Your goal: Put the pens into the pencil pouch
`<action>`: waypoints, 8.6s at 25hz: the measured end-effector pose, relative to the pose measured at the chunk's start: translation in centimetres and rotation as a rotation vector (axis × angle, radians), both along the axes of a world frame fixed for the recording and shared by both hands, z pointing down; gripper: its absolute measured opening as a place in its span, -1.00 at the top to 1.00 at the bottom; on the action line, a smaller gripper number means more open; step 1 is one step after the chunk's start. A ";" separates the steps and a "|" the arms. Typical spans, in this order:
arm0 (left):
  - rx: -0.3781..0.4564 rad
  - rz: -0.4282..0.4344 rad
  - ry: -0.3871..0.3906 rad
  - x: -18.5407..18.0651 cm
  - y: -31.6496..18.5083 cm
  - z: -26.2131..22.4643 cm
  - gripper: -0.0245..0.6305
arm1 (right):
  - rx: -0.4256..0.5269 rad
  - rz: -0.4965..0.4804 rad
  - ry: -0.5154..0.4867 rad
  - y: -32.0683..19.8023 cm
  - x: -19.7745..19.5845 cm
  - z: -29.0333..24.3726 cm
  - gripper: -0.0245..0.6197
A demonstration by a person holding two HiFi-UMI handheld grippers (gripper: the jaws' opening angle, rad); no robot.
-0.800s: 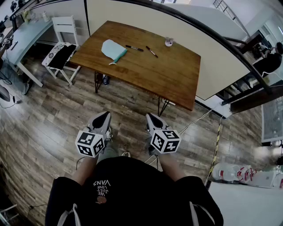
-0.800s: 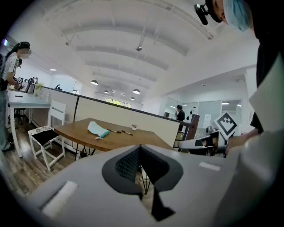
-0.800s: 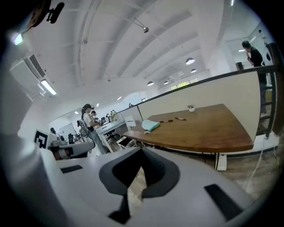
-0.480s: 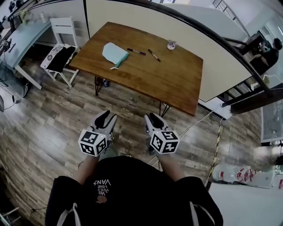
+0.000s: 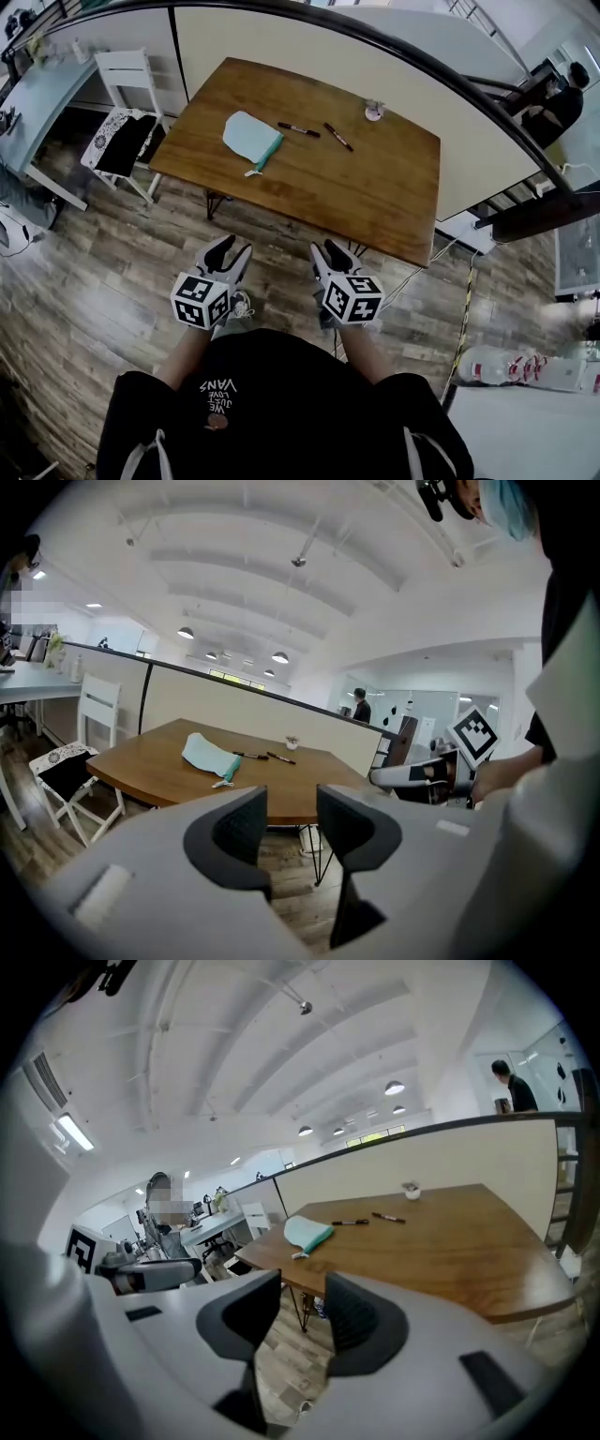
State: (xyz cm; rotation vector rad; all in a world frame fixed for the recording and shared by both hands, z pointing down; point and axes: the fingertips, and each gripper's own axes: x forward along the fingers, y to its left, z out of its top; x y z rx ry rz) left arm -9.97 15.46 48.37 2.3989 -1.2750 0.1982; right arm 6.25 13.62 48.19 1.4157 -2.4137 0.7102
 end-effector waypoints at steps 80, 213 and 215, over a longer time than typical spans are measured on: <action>-0.288 -0.011 -0.448 1.6 -29.6 14.5 0.37 | -0.082 -0.498 0.499 -39.4 -1.3 16.0 0.74; -0.192 0.162 -0.005 5.7 -24.9 7.7 0.79 | -0.137 -0.032 0.265 -21.5 5.2 8.8 0.79; -0.182 0.172 -0.007 5.5 -24.8 7.5 0.79 | -0.127 -0.030 0.253 -20.4 4.5 8.2 0.79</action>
